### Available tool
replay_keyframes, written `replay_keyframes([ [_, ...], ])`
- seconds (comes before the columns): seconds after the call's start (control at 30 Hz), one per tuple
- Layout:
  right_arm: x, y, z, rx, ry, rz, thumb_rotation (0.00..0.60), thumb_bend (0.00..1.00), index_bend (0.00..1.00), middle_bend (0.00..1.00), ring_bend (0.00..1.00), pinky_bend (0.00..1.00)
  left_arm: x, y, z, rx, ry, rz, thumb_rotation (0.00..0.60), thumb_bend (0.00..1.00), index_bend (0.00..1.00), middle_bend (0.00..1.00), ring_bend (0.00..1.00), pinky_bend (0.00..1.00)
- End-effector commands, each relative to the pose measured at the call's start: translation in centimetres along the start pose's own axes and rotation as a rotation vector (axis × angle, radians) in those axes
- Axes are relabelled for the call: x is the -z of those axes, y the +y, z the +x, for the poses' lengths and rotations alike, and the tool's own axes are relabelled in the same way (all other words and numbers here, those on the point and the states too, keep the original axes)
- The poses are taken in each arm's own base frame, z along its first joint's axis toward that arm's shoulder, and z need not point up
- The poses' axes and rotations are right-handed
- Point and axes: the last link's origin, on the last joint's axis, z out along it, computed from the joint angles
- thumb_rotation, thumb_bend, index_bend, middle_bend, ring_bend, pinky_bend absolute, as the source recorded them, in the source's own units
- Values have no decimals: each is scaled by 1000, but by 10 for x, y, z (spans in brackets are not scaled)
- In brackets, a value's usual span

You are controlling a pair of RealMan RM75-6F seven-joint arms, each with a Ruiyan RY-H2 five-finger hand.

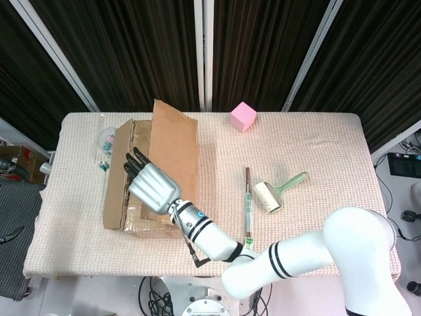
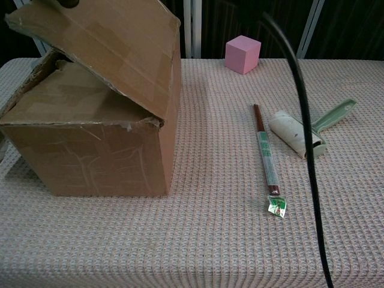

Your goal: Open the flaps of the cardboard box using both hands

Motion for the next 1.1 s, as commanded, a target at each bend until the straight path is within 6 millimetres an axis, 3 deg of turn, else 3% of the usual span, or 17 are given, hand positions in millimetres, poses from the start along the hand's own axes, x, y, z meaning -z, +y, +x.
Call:
replay_keyframes([
  [0.03,15,19,6,0,8,-38,600,990,570,125,0,0,-2,4,1,-3,0,-11,311,103,100,155,129,211],
  [0.67,92,91,11,26,-85,-165,600,942,493,28,0,0,-8,35,4,-29,-24,-72,313,103,103,155,129,211],
  [1.1,135,136,-15,-16,-229,-264,600,939,442,6,0,0,-13,46,4,-32,-36,-90,311,103,103,155,129,211],
])
